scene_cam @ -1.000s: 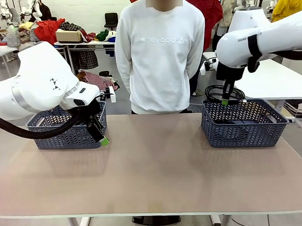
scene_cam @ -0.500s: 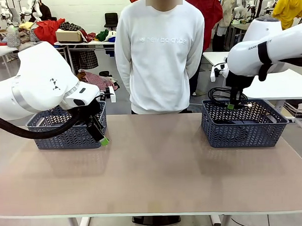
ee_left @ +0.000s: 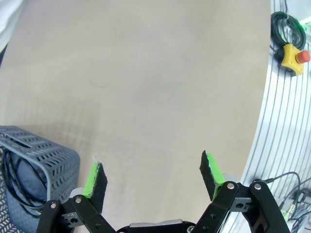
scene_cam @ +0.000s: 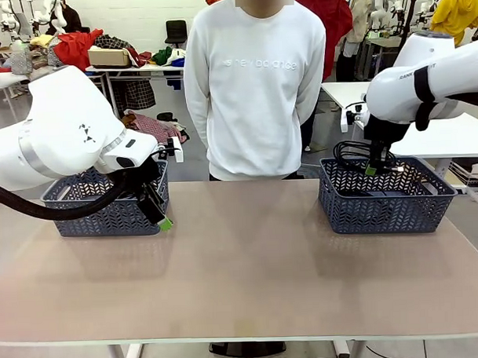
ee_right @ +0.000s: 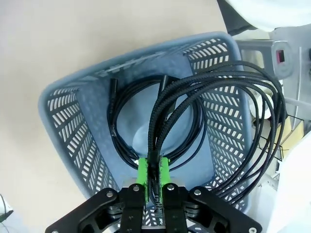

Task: Organize the cables according to human instructions.
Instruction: Pick up a bundle of cables and place it in the basket indicated by the human.

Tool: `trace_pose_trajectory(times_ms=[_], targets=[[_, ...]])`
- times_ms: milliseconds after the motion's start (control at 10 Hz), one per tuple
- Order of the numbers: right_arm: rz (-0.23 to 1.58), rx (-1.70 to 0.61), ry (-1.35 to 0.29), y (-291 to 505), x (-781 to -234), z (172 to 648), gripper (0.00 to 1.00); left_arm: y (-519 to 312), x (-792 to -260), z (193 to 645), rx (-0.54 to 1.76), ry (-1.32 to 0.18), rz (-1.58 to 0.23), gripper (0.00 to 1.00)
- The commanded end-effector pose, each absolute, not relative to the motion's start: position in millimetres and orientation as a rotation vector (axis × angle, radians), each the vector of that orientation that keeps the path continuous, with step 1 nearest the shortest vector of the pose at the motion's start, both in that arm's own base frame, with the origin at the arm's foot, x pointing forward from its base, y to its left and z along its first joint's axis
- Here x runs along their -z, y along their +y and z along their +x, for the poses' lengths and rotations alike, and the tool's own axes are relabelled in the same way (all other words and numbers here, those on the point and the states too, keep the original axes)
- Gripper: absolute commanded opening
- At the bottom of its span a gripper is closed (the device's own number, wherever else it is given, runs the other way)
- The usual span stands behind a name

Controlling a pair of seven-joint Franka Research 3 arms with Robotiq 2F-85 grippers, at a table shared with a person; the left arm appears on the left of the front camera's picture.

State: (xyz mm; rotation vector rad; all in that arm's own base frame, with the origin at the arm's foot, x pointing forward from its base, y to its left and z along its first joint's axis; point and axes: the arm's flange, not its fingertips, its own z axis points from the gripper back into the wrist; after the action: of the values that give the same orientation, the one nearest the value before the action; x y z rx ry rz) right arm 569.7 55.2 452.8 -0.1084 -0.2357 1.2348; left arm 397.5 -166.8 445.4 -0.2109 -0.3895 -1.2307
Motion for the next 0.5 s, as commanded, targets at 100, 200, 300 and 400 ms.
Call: trace_pose_trajectory(times_ms=[100, 200, 300, 400], targets=[[-0.106, -1.263, -0.249, 43.6, -446.7, 557.0, 0.11, -164.0, -447.0, 398.3, 1.231, -0.382, -0.213, 1.0], [-0.106, -1.26, -0.244, 43.0, -445.9, 556.1, 0.11, -164.0, -447.0, 398.3, 1.231, -0.382, -0.213, 1.0], [-0.107, -1.267, -0.235, 42.8, -443.8, 554.6, 0.11, -164.0, -447.0, 398.3, 1.231, -0.382, -0.213, 1.0], [-0.11, -1.267, -0.24, 42.6, -442.1, 553.0, 0.11, -164.0, -447.0, 398.3, 1.231, -0.382, -0.213, 1.0]])
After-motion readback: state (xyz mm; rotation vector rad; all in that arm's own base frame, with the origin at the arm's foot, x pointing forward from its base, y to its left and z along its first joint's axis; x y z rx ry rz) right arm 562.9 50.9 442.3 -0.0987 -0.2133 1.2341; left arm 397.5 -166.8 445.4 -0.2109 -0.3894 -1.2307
